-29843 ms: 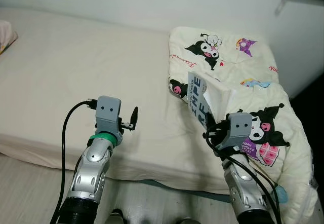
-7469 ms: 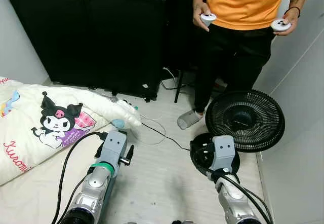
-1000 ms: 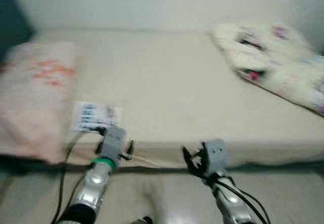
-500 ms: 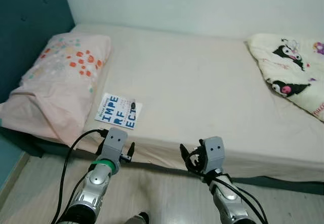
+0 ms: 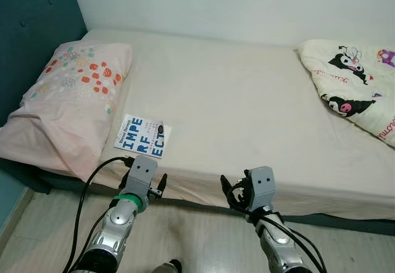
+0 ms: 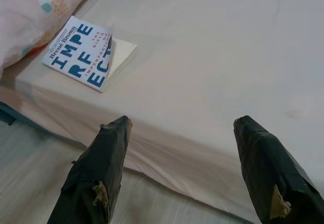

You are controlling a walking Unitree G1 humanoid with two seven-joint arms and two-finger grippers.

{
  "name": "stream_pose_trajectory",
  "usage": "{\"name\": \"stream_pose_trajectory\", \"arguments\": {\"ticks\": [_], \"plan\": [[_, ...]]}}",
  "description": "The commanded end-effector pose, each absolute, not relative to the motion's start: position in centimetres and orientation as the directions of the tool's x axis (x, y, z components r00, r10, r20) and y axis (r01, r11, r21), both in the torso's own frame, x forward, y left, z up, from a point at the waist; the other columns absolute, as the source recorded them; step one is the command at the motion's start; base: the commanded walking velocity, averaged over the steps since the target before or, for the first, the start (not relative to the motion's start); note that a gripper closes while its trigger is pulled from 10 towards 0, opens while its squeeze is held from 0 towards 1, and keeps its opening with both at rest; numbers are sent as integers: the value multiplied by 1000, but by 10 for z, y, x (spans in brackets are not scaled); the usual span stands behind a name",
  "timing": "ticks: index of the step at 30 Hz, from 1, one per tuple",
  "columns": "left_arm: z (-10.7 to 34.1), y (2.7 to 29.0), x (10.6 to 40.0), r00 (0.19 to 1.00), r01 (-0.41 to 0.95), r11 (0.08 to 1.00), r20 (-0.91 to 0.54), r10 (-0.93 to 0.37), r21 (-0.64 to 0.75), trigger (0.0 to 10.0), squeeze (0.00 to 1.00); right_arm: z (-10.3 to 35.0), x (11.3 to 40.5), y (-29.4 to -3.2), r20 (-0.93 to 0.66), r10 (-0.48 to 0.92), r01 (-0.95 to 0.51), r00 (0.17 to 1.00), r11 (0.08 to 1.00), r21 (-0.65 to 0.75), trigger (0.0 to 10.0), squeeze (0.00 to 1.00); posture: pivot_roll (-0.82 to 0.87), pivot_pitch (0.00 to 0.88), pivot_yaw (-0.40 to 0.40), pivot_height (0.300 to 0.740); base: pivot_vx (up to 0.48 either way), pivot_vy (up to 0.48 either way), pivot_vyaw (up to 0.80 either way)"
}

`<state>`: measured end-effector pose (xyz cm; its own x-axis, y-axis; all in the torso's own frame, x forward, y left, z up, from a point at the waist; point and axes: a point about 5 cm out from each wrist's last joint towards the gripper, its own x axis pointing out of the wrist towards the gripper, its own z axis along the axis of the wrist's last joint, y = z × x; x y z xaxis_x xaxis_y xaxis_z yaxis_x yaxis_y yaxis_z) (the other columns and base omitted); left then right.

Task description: Clean up the room

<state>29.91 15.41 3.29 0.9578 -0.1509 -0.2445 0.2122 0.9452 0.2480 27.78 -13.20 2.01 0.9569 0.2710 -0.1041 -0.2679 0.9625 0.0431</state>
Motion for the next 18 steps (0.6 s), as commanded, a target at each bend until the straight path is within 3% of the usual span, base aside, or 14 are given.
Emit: {"name": "stream_pose_trajectory", "arguments": {"ticks": [1, 18], "plan": [[26, 150, 293, 950, 231, 943, -265, -165, 242, 10000, 0, 14, 273, -137, -130, 251, -246, 959, 968, 54, 10000, 0, 44, 66, 6, 711, 0, -472, 0], [26, 151, 294, 950, 230, 942, -266, -162, 246, 10000, 0, 14, 273, -137, -128, 247, -242, 961, 969, 56, 10000, 0, 44, 65, 8, 711, 0, -413, 0]]}}
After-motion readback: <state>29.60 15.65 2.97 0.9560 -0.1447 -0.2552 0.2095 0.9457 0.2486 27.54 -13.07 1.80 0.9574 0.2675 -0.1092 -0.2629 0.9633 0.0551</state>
